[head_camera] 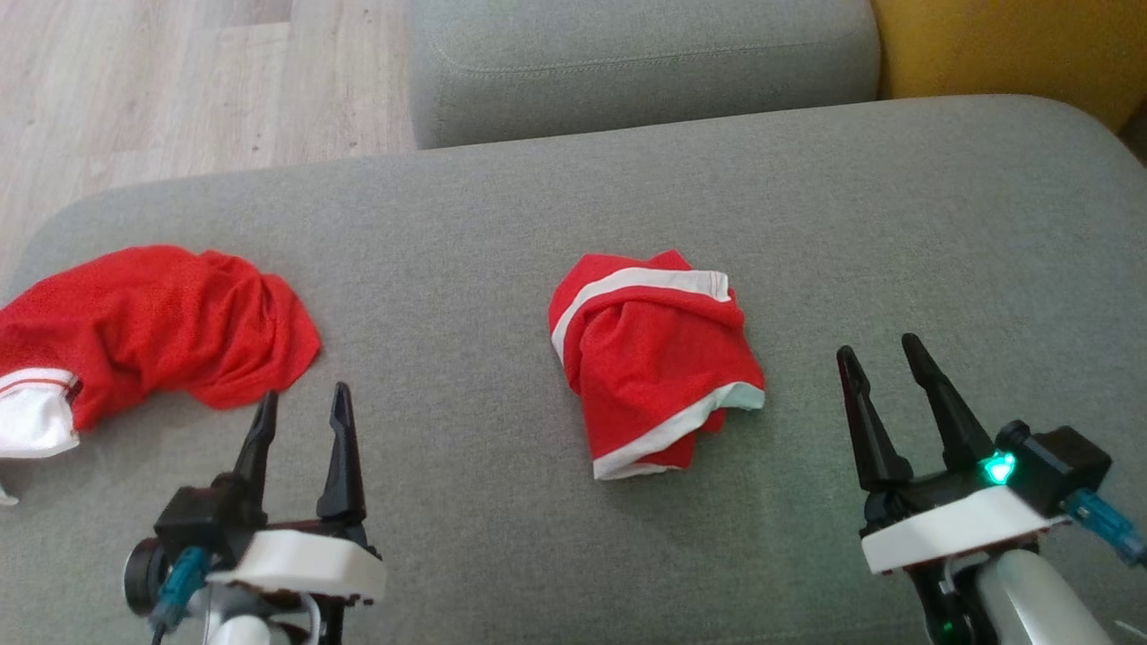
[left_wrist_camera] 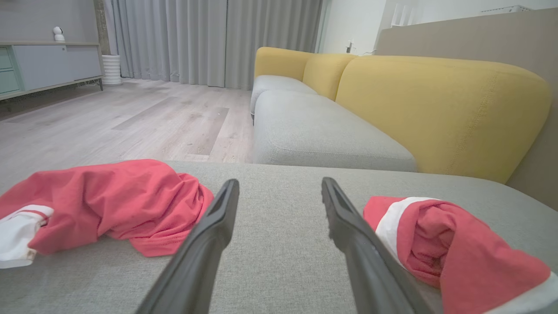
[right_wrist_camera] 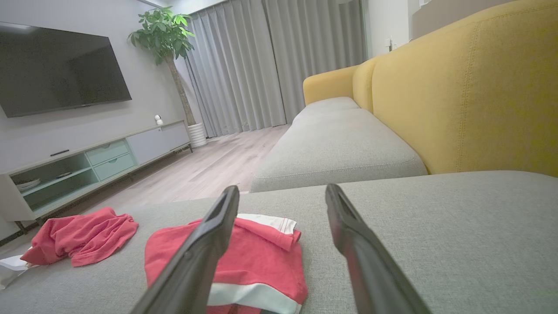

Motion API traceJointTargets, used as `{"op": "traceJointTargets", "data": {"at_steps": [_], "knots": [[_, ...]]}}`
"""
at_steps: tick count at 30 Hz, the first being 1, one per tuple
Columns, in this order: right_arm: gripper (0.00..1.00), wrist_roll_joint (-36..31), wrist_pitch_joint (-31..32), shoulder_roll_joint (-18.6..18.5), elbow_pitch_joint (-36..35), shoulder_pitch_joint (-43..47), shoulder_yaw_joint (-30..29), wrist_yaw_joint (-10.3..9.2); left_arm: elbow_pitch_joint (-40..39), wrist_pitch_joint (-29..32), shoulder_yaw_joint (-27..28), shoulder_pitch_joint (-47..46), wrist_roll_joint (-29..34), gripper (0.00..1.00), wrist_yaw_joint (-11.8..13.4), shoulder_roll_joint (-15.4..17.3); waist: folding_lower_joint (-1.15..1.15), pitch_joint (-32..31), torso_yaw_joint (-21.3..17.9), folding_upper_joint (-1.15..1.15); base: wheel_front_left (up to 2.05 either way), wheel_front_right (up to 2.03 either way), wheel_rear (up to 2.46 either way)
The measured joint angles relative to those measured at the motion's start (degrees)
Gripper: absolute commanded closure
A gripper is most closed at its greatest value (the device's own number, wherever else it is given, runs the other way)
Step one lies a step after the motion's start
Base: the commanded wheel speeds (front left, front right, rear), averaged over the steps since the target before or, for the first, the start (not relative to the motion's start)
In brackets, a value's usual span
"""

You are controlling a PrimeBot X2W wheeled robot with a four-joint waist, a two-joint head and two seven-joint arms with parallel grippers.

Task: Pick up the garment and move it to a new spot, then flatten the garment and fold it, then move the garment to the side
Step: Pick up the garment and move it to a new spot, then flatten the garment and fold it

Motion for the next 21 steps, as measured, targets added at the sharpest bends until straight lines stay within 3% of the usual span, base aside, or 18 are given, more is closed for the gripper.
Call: {"op": "traceJointTargets", "data": {"at_steps": [9, 13, 21], "knots": [[0.00, 2.5, 0.3, 0.2, 4.2, -0.7, 0.0, 0.00, 0.5, 0.0, 1.3, -1.0, 0.4, 0.00, -0.5, -0.3, 0.00, 0.4, 0.0, 0.00, 0.00, 0.00, 0.00], [0.00, 4.6, 4.1, 0.0, 8.5, -4.3, 0.3, 0.00, 0.9, 0.0, 1.1, -1.6, 0.2, 0.00, -0.7, -0.4, 0.00, 0.7, 0.9, 0.00, 0.00, 0.00, 0.00], [0.00, 8.5, 24.8, -0.7, 25.5, -18.7, -0.3, 0.00, 1.7, 0.0, -0.8, -3.5, -1.6, 0.00, -0.6, -0.5, 0.00, 2.3, 5.8, 0.00, 0.00, 0.00, 0.00]]}}
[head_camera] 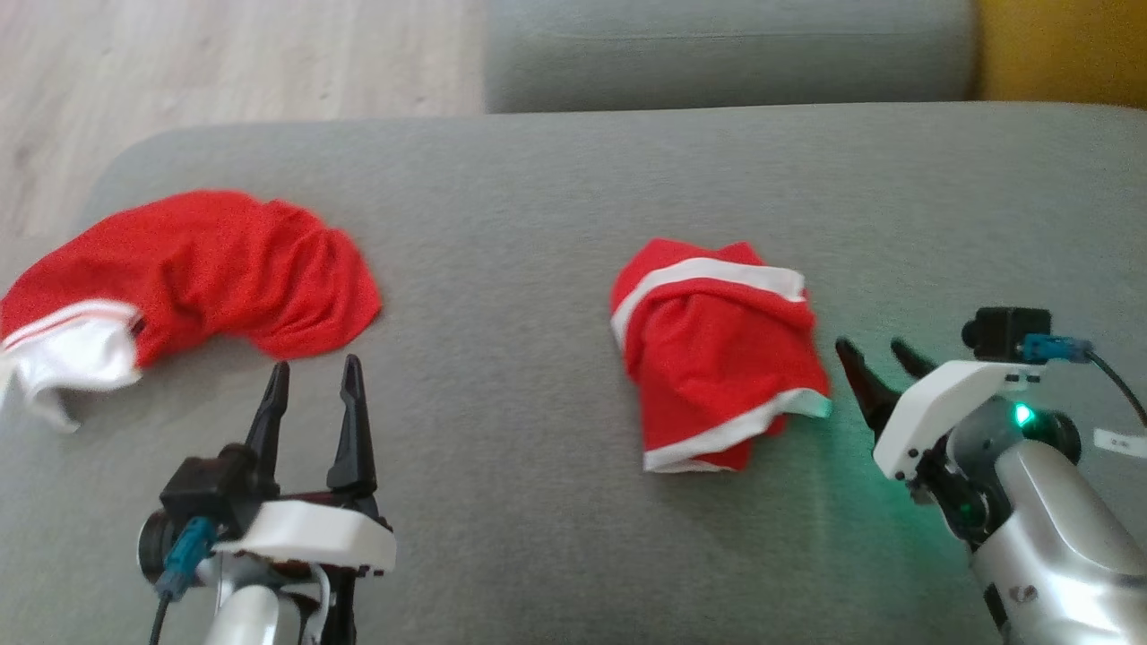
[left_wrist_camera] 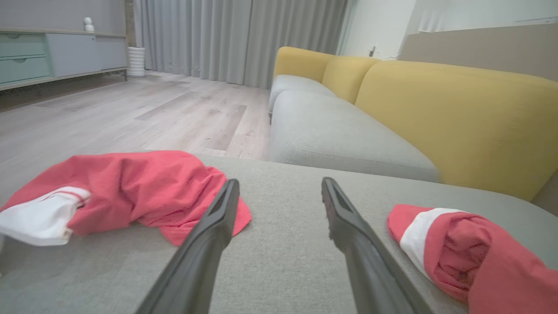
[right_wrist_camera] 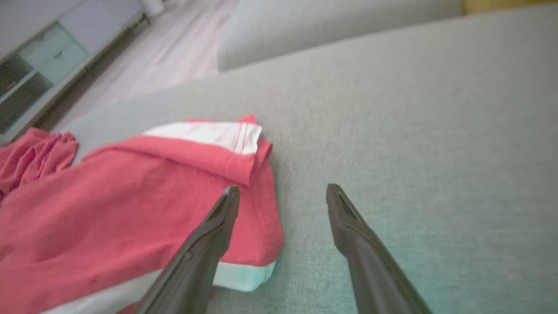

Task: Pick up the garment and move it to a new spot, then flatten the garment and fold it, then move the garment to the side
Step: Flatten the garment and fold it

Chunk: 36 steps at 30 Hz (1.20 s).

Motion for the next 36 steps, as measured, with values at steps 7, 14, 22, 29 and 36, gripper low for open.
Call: {"op": "traceJointTargets", "data": {"at_steps": [7, 14, 22, 29, 36], "knots": [[0.00, 2.8, 10.9, 0.2, 11.3, -3.4, 0.1, 0.00, 0.2, 0.0, -0.1, -0.2, -0.1, 0.00, 0.8, 0.0, 0.00, 1.5, 5.2, 0.00, 0.00, 0.00, 0.00], [1.00, 2.8, 12.7, 0.6, 15.2, -7.0, 0.2, 0.00, 0.3, 0.0, 0.1, -0.9, -0.7, 0.00, 0.8, 0.0, 0.00, 2.3, 7.4, 0.00, 0.00, 0.00, 0.00], [1.00, 2.8, 6.9, 0.0, 13.8, -7.0, 1.2, 0.00, 0.3, 0.0, 0.5, -0.8, -0.7, 0.00, 0.9, 0.0, 0.00, 1.2, 4.2, 0.00, 0.00, 0.00, 0.00], [1.00, 1.0, 5.6, -8.2, 9.6, -7.1, -3.2, 0.00, 0.1, 0.0, 0.8, -0.8, -0.7, 0.00, 1.1, 0.0, 0.00, 0.9, -0.5, 0.00, 0.00, 0.00, 0.00], [1.00, -8.4, 8.5, -12.8, 11.3, -7.1, -7.6, 0.00, 0.4, 0.0, 0.2, -1.4, -1.7, 0.00, 1.2, 0.0, 0.00, 3.0, -3.9, 0.00, 0.00, 0.00, 0.00]]}}
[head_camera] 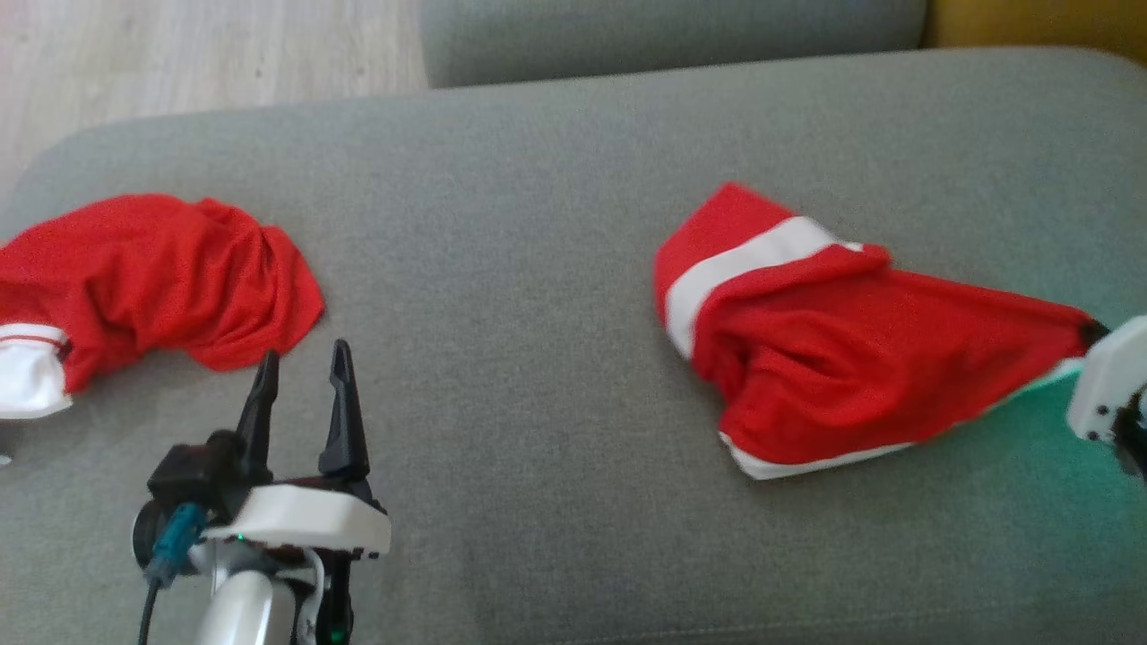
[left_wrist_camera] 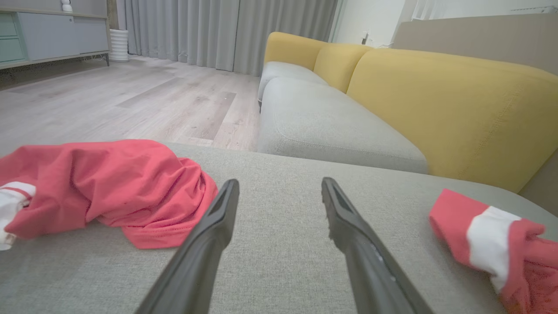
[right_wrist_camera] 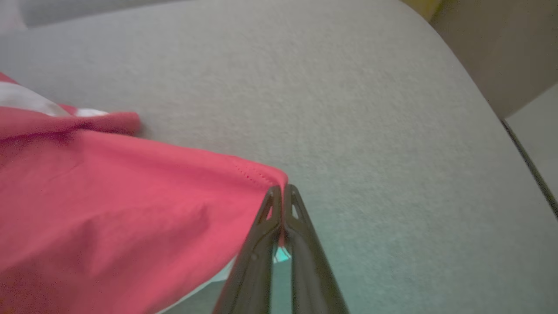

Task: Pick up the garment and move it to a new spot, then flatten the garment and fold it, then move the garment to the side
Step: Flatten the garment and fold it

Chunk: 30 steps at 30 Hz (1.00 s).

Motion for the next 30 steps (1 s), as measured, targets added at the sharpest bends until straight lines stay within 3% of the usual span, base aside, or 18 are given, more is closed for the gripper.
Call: {"op": "traceJointTargets", "data": {"at_steps": [7, 8, 9, 10, 17, 20, 24, 30], "knots": [[1.00, -11.0, -1.3, 1.2, 4.6, -1.8, -9.0, 0.00, 0.3, 0.0, -0.2, -2.5, 0.0, 0.00, 0.0, 0.0, 0.00, 3.1, -0.7, 0.00, 0.00, 0.00, 0.00], [0.82, -12.3, -1.4, 1.7, 5.3, -2.6, -10.3, 0.00, 0.5, 0.0, -0.2, -2.7, 0.0, 0.00, 0.0, 0.0, 0.00, 3.3, -0.7, 0.00, 0.00, 0.00, 0.00], [0.29, -13.6, -2.2, 2.3, 5.8, -3.2, -11.5, 0.00, 0.7, 0.0, -0.2, -2.9, 0.0, 0.00, 0.0, 0.0, 0.00, 3.4, -0.7, 0.00, 0.00, 0.00, 0.00], [0.00, -14.6, -3.2, 2.8, 6.0, -3.8, -12.8, 0.00, 1.0, 0.0, -0.2, -3.0, 0.0, 0.00, 0.0, 0.0, 0.00, 3.3, -0.7, 0.00, 0.00, 0.00, 0.00], [0.00, -17.7, -10.5, 8.0, 2.4, -3.7, -16.1, 0.00, 2.0, 0.0, -0.1, -2.9, 0.0, 0.00, -0.1, 0.0, 0.00, 1.2, -1.0, 0.00, 0.00, 0.00, 0.00], [0.00, -15.9, -17.5, 12.8, -8.2, -1.1, -15.4, 0.00, 2.0, 0.0, 0.3, -2.4, 0.1, 0.00, -0.5, 0.0, 0.00, -0.8, -1.5, 0.00, 0.00, 0.00, 0.00], [0.00, -10.7, -20.6, 16.9, -17.5, 6.1, -11.3, 0.01, 2.2, 0.0, 0.3, -1.2, 0.1, 0.00, -1.1, 0.0, 0.00, -2.4, -2.1, 0.00, 0.00, 0.00, 0.00], [0.00, -6.6, -23.3, 17.3, -24.4, 16.6, -7.4, 0.01, 3.2, 0.0, -0.4, -0.8, 0.0, 0.00, -2.6, 0.0, 0.00, -2.9, -2.8, 0.00, 0.00, 0.00, 0.00]]}}
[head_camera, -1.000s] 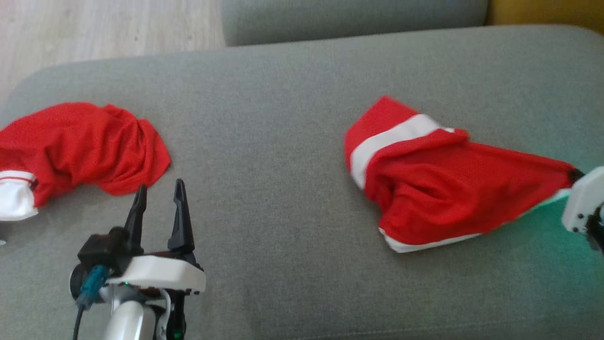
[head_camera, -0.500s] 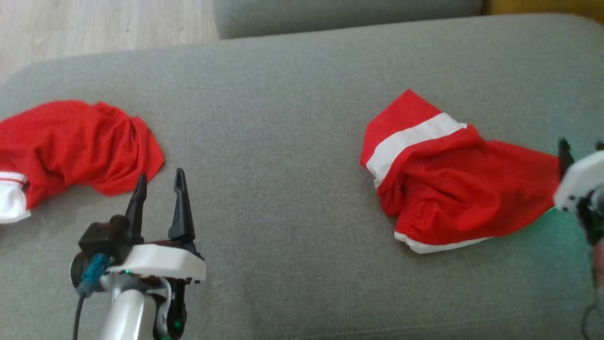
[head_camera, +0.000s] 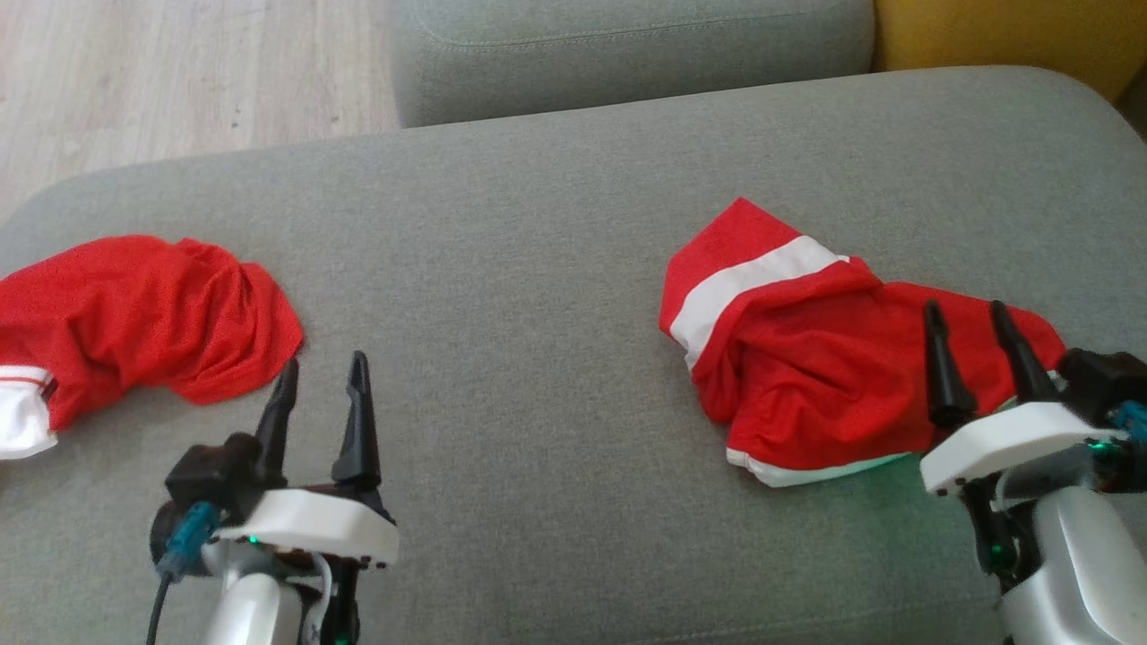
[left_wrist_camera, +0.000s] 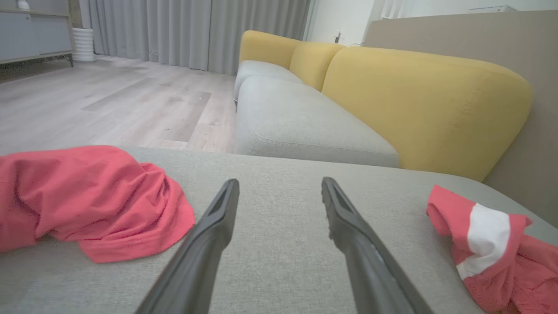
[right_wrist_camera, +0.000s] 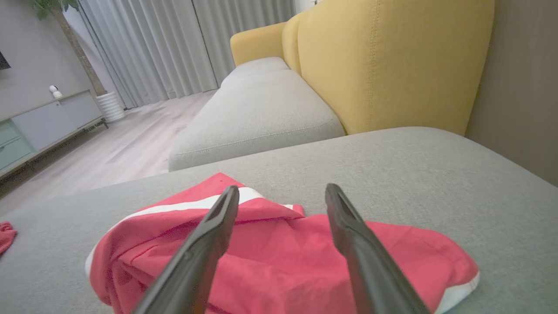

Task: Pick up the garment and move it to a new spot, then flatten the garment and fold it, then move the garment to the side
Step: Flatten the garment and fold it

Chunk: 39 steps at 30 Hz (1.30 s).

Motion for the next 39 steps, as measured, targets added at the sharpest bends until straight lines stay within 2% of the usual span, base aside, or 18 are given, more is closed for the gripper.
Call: {"op": "traceJointTargets", "data": {"at_steps": [3, 6, 8, 10, 14, 18, 23, 32, 38, 39], "knots": [[0.00, 1.1, -0.4, 0.0, -1.9, 0.8, 1.2, 0.00, 1.5, 0.0, -1.0, -0.4, -1.8, 0.00, -1.7, 0.0, 0.00, 0.0, -0.5, 0.00, 0.00, 0.00, 0.00], [0.00, 2.1, -0.7, -0.1, -2.9, 1.2, 0.9, 0.00, 4.8, 3.0, -3.7, -2.5, -5.2, 0.00, -5.4, 0.1, 0.00, 0.1, -1.0, 0.00, 0.00, 0.00, 0.00], [0.00, 2.3, -0.8, -0.1, -3.3, 1.4, 0.4, 0.00, 6.5, 9.0, -6.5, -5.4, -8.4, 0.00, -7.5, 0.1, 0.00, 0.1, -1.4, 0.00, 0.00, 0.00, 0.00], [0.00, 2.6, -1.0, -0.1, -3.7, 1.6, 0.4, 0.00, 8.4, 17.2, -10.4, -9.5, -10.9, 0.00, -8.4, 0.6, 0.00, 0.2, -2.0, 0.00, 0.00, 0.00, 0.00], [0.00, 2.6, -1.0, 0.1, -4.1, 2.2, 0.6, 0.00, 10.9, 33.0, -18.1, -17.9, -21.1, 0.00, -8.5, 2.3, 0.00, 0.4, -3.7, 0.00, 0.00, 0.00, 0.00], [0.00, 3.0, -1.0, 0.7, -4.4, 2.1, 2.1, 0.00, 14.3, 42.4, -24.9, -23.9, -29.4, 0.00, -8.5, 4.5, 0.00, 1.1, -6.1, 0.00, 0.00, 0.00, 0.00], [0.00, 4.0, -1.2, 1.4, -4.4, 1.3, 3.6, 0.00, 18.4, 43.3, -29.2, -27.5, -36.1, 0.00, -8.5, 5.2, 0.00, 2.9, -9.7, 0.00, 0.00, 0.00, 0.00], [0.00, 6.2, -3.3, 2.5, -2.7, -3.5, 6.2, 0.00, 26.5, 39.8, -33.7, -36.5, -42.6, 0.00, -8.5, 4.7, 0.00, 7.3, -15.4, 0.00, 0.00, 0.00, 0.00], [0.00, 7.2, -4.2, 2.4, -0.6, -3.9, 6.9, -0.01, 28.7, 38.3, -38.4, -38.8, -45.6, 0.00, -8.5, 4.6, 0.00, 9.0, -17.2, 0.00, 0.00, 0.00, 0.00], [0.00, 7.3, -4.3, 2.4, -0.3, -3.9, 7.0, 0.00, 29.1, 37.9, -38.9, -39.0, -45.9, 0.47, -8.5, 4.6, 0.00, 9.0, -17.2, 0.00, 0.00, 0.00, 0.00]]}}
